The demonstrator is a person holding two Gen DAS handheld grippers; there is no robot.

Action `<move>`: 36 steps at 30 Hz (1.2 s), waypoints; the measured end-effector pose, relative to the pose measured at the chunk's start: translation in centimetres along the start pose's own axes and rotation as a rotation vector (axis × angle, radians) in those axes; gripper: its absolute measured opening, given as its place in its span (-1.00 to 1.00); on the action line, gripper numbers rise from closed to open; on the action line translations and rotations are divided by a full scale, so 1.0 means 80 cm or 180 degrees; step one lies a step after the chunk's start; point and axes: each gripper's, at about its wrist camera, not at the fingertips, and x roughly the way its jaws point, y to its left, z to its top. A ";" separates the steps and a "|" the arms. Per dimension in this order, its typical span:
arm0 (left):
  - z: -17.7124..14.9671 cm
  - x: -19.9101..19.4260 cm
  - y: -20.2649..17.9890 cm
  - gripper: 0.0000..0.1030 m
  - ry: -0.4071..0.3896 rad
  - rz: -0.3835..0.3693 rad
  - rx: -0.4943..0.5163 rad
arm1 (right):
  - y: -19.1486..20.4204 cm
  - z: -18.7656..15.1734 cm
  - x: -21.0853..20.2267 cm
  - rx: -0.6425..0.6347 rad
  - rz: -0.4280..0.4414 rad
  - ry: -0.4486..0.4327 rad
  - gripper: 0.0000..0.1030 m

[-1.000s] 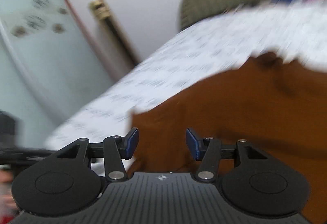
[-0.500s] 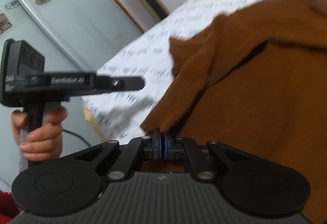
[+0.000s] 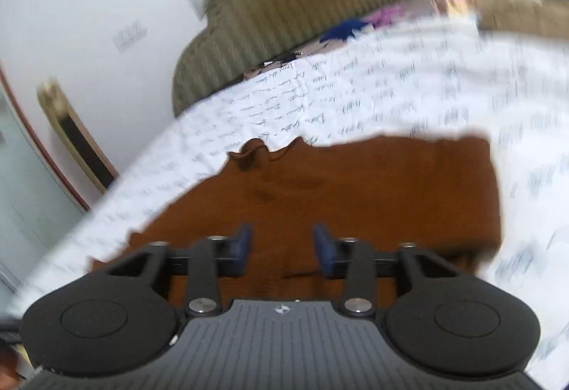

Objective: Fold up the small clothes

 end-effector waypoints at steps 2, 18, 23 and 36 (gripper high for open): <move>-0.002 0.002 -0.001 -0.79 0.0025 0.0003 0.0010 | -0.013 -0.018 0.005 0.0431 0.0249 0.0147 -0.14; -0.010 0.019 -0.003 -0.79 0.0087 0.0008 -0.0097 | 0.010 -0.099 0.073 0.1788 0.0288 -0.0298 0.16; -0.013 0.019 -0.003 -0.79 -0.0013 0.0102 -0.0017 | -0.002 -0.096 0.079 0.1767 0.0397 -0.0033 -0.71; 0.009 0.047 -0.009 -0.79 -0.0197 0.0518 0.0258 | 0.139 0.085 0.092 0.0587 0.1019 0.0006 -0.71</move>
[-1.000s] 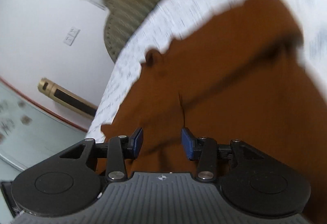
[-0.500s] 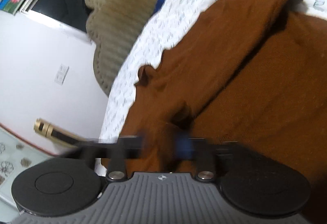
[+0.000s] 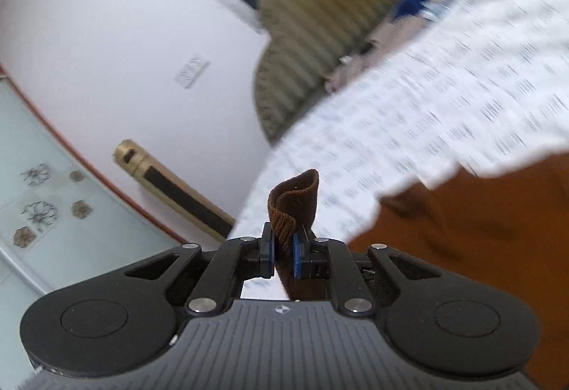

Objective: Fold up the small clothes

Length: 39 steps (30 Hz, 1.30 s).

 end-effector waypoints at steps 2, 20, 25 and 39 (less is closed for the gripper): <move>0.003 0.004 0.002 -0.79 -0.0017 0.0043 -0.0011 | 0.017 0.020 0.003 -0.0074 0.0065 -0.0044 -0.71; 0.019 0.016 0.049 -0.79 -0.0107 0.0304 -0.0603 | -0.110 0.086 -0.090 -0.0008 -0.0668 -0.0779 -0.71; 0.016 0.009 0.040 -0.79 -0.0108 0.0302 -0.0455 | -0.193 0.048 -0.101 0.0348 -0.0912 -0.0722 -0.71; 0.011 -0.011 0.040 -0.79 -0.0102 0.0285 -0.0433 | -0.273 -0.028 -0.108 0.0564 -0.1332 -0.0453 -0.70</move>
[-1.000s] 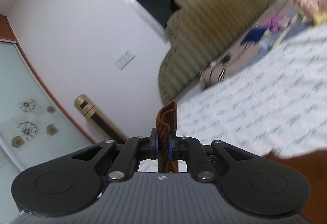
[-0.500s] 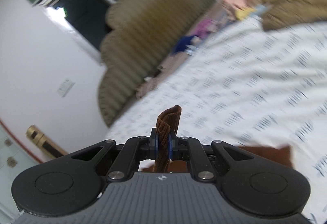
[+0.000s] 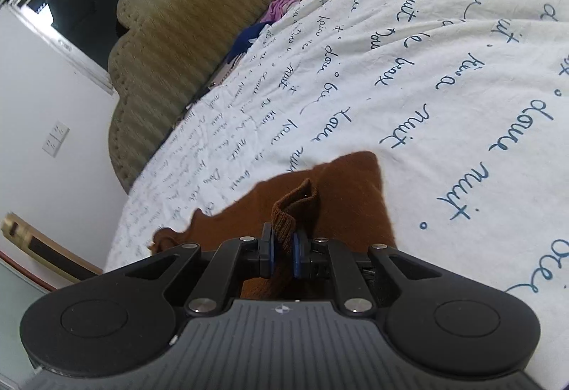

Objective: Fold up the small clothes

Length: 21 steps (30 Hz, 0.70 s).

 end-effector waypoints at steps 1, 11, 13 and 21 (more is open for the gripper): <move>0.000 -0.001 -0.002 -0.79 0.0003 -0.0001 0.0013 | 0.003 -0.001 -0.001 -0.0043 -0.0028 0.0001 -0.65; 0.000 -0.008 -0.014 -0.79 -0.0001 -0.0008 0.0086 | 0.046 -0.016 -0.037 -0.1007 -0.0554 -0.0447 -0.29; -0.001 -0.009 -0.018 -0.79 -0.0005 -0.0004 0.0114 | 0.068 -0.030 -0.046 -0.1412 -0.0535 -0.0482 -0.13; -0.009 -0.008 -0.033 -0.79 0.0007 0.0068 0.0226 | 0.089 -0.082 -0.016 -0.2202 -0.0619 0.0177 0.46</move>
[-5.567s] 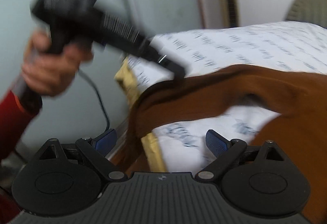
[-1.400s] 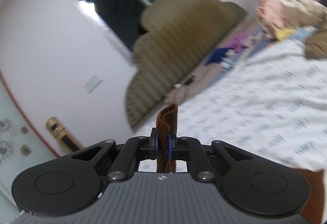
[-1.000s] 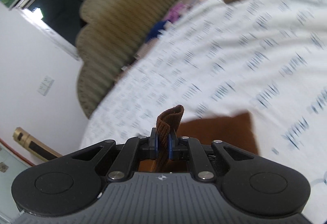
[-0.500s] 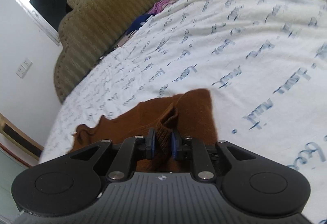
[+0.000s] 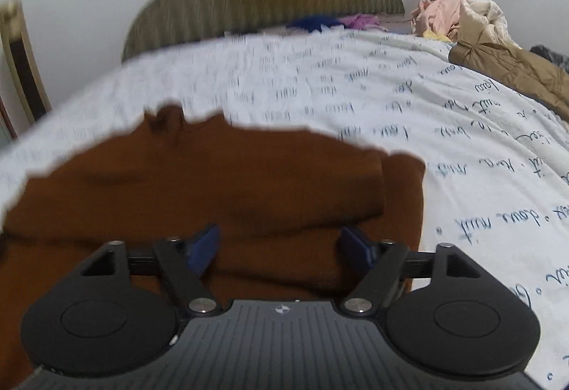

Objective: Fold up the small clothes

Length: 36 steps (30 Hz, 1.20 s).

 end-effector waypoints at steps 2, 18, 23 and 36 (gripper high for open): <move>-0.002 -0.001 -0.002 -0.79 -0.0011 0.0032 0.0031 | 0.009 -0.008 -0.008 -0.0066 -0.0057 -0.0049 0.54; -0.057 -0.047 0.073 0.63 -0.0252 -0.0233 -0.0253 | -0.047 -0.074 -0.120 0.0360 0.0402 -0.0003 0.99; -0.073 -0.050 0.081 0.63 0.0028 -0.0645 -0.0221 | -0.092 -0.110 -0.155 0.0720 0.0641 0.0088 0.98; -0.116 -0.065 0.024 0.59 0.0187 -0.0929 0.0129 | -0.028 -0.164 -0.184 0.0422 0.1072 0.0261 0.19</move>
